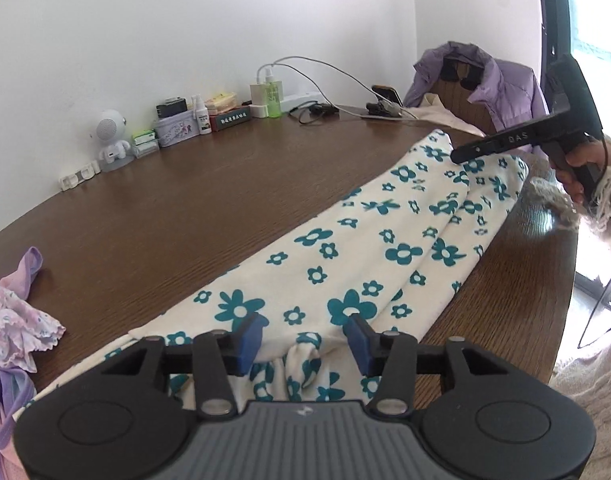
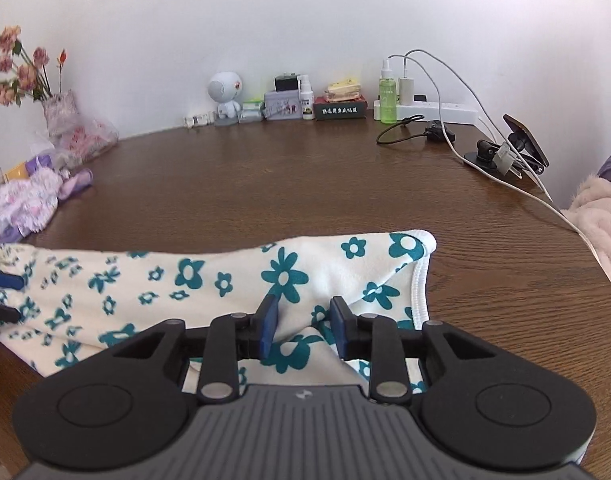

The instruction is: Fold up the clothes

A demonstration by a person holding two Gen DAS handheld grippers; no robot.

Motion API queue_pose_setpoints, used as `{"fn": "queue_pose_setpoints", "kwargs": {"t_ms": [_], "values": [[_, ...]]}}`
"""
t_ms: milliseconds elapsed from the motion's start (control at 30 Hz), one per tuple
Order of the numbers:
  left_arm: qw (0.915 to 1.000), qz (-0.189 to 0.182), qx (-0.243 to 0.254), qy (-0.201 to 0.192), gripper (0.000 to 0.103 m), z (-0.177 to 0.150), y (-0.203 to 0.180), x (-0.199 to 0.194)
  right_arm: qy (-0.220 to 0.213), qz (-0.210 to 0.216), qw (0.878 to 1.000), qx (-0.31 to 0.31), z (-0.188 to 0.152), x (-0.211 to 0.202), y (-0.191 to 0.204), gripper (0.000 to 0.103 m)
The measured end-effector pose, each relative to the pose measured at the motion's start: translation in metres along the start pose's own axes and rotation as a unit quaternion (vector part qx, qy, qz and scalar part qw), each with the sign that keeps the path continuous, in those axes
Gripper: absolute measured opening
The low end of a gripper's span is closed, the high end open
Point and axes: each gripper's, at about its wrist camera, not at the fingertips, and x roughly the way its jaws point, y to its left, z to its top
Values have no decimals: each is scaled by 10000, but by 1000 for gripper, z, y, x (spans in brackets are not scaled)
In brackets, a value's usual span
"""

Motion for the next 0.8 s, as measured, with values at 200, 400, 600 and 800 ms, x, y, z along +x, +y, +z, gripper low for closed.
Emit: {"fn": "queue_pose_setpoints", "kwargs": {"t_ms": [200, 400, 600, 800], "values": [[9922, 369, -1045, -564, 91, 6, -3, -32, -468, -297, 9980, 306, -3, -53, -3, 78], [9826, 386, -1664, -727, 94, 3, -17, -37, -254, -589, 9929, 998, -25, -77, -19, 91], [9827, 207, -1731, -628, 94, 3, -36, -27, -138, -594, 9866, 1513, -46, -85, -28, 94], [9799, 666, -1814, -501, 96, 5, -49, -26, -107, -536, 9829, 1758, -50, -85, -26, 101]]}}
